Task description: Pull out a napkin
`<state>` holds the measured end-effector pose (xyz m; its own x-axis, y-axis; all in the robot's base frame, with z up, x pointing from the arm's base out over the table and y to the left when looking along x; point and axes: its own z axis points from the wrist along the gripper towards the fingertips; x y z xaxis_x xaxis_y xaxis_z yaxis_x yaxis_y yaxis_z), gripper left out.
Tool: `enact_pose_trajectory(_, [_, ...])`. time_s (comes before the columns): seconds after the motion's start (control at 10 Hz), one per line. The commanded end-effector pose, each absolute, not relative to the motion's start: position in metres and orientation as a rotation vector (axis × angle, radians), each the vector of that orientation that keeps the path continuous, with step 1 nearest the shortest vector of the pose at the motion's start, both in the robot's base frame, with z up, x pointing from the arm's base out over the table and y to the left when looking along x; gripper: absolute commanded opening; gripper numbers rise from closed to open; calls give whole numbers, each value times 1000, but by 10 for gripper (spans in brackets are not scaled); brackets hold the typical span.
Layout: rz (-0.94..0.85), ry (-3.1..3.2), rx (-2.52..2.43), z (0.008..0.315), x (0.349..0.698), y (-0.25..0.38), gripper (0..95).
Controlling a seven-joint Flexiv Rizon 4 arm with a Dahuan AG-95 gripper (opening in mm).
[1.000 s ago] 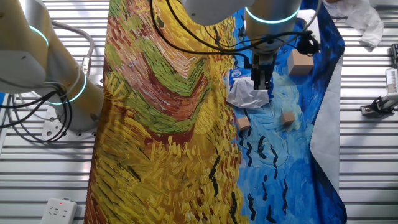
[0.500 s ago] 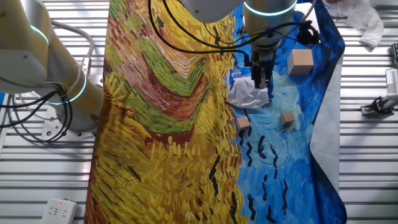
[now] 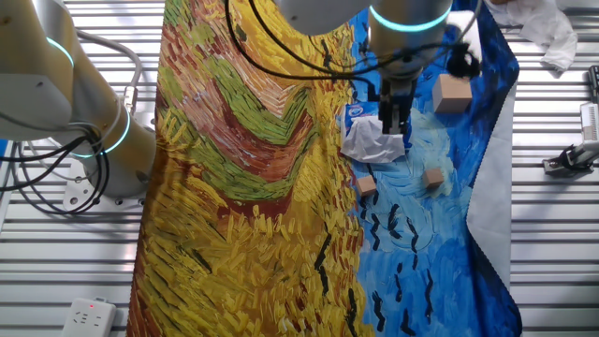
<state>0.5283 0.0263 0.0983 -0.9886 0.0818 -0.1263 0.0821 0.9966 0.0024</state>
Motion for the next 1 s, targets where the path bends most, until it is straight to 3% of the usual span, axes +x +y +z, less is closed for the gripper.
enact_pose_trajectory(0.1, [18, 3003, 140, 99, 528, 27, 0])
enact_pose_trajectory(1.0, [13, 2996, 181, 91, 537, 29, 0])
